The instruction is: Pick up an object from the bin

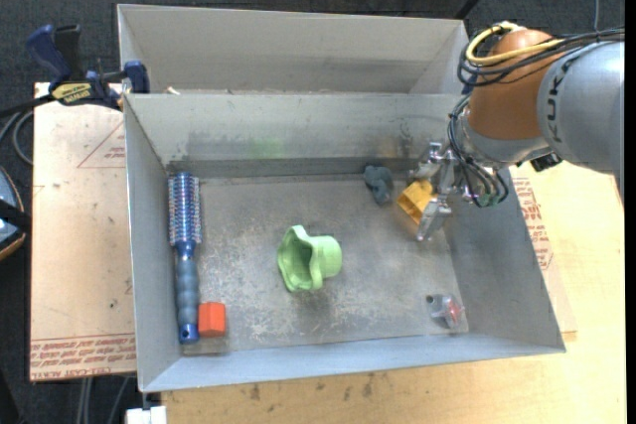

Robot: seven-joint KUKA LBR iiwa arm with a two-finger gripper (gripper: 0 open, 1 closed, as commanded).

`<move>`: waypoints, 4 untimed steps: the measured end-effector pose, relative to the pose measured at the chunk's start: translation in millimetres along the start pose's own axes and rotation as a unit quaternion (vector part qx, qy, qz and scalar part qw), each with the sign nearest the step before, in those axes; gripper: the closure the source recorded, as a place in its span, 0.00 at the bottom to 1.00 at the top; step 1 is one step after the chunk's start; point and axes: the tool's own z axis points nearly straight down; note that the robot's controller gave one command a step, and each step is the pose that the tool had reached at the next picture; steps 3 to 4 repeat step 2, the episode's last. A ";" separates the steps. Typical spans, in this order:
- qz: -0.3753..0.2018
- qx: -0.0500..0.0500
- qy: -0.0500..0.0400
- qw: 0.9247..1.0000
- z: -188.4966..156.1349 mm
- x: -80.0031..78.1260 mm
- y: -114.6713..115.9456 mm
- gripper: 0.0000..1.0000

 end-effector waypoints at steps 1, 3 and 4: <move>0.000 -0.003 -0.002 1.000 -1.6 -1.4 3.3 1.00; -0.001 0.001 -0.004 1.000 -193.3 7.0 -11.5 1.00; -0.001 0.001 -0.004 1.000 -193.3 7.0 -11.5 1.00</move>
Offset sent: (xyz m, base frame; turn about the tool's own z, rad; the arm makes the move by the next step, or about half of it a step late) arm 0.0000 0.0000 0.0000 0.0000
